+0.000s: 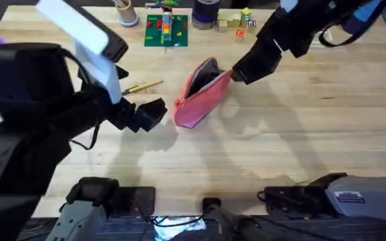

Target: Unzip the bag, pick up the pens from the table one at a time and place them inside, then zip the bag closed.

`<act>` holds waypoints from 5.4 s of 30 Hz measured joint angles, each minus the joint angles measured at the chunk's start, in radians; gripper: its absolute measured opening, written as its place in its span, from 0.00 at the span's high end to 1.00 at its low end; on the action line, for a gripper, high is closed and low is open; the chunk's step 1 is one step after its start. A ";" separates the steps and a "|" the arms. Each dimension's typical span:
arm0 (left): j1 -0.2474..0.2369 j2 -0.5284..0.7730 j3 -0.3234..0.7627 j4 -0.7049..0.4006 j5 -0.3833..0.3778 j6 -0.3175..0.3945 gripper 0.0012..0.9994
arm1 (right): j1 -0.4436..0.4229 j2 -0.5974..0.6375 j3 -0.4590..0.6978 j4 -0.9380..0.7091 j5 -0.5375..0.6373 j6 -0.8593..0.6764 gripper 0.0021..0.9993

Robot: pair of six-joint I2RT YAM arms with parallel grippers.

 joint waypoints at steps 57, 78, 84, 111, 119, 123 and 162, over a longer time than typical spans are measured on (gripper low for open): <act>0.000 0.833 0.354 -0.037 -0.186 0.319 0.01 | 0.000 0.000 0.000 -0.038 0.019 0.000 0.00; 0.006 1.007 0.403 -0.041 -0.178 0.400 0.01 | 0.000 0.000 0.000 -0.038 0.019 0.000 0.00; 0.012 1.014 0.407 -0.044 -0.162 0.406 0.01 | 0.000 0.000 0.000 -0.038 0.018 0.004 0.00; 0.024 1.039 0.426 -0.097 -0.111 0.401 0.17 | 0.000 0.000 0.000 -0.038 0.018 0.004 0.00; 0.024 1.039 0.426 -0.101 -0.087 0.401 0.43 | 0.000 0.000 0.000 -0.038 0.018 0.005 0.00; 0.022 1.041 0.426 -0.101 -0.071 0.397 0.63 | 0.000 0.000 0.000 -0.038 0.018 0.004 0.00; 0.003 1.067 0.515 -0.250 -0.109 0.294 0.96 | 0.000 -0.071 0.000 -0.037 0.018 0.008 0.00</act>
